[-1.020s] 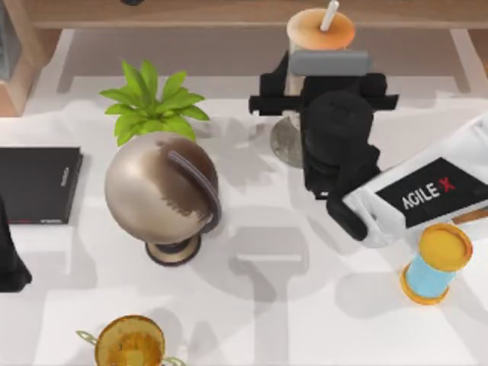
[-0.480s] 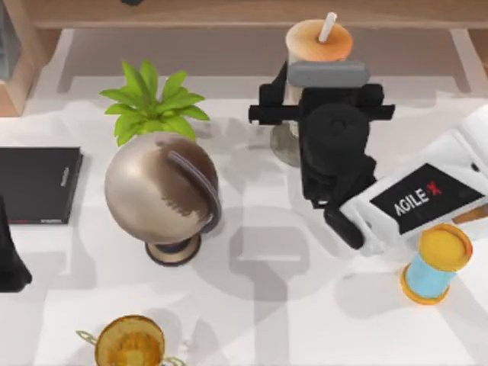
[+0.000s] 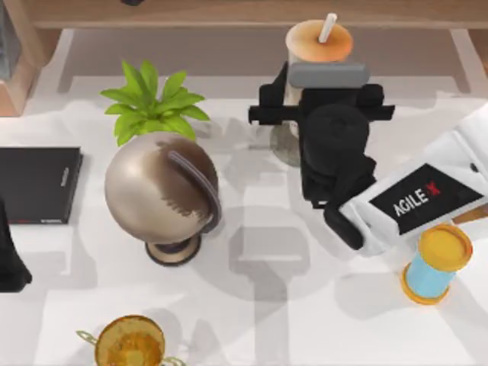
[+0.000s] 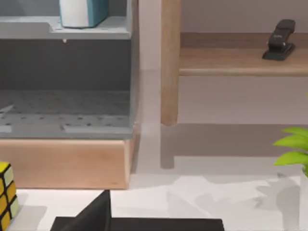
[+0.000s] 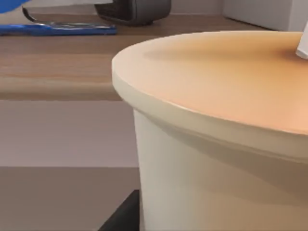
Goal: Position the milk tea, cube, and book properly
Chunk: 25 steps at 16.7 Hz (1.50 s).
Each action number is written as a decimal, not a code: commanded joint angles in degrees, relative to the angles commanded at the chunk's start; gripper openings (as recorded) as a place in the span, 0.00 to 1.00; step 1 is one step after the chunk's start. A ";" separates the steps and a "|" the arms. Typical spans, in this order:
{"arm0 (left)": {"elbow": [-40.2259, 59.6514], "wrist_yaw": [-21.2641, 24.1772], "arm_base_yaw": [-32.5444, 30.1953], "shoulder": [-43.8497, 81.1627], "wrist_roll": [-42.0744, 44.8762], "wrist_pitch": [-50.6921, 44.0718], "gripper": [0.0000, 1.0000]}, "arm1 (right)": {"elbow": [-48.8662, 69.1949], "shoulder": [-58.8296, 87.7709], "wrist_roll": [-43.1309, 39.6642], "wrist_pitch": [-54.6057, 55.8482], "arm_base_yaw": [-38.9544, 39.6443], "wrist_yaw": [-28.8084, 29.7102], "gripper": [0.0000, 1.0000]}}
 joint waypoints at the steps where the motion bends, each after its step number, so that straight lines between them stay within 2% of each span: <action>1: 0.00 0.00 0.00 0.00 0.00 0.00 1.00 | 0.00 0.00 0.00 0.00 0.00 0.00 0.75; 4: 0.00 0.00 0.00 0.00 0.00 0.00 1.00 | 0.00 0.00 0.00 0.00 0.00 0.00 0.98; 5: 0.00 0.00 0.00 0.00 0.00 0.00 1.00 | 0.00 0.00 0.00 0.00 0.00 0.00 1.00; 14: 0.00 0.00 0.00 0.00 0.00 0.00 1.00 | -0.17 -0.12 0.00 0.10 -0.01 0.06 1.00; 20: 0.00 0.00 0.00 0.00 0.00 0.00 1.00 | -6.18 -2.86 0.02 3.30 2.47 2.51 1.00; 25: 0.00 0.00 0.00 0.00 0.00 0.00 1.00 | -6.30 -2.91 0.04 3.16 2.41 2.54 1.00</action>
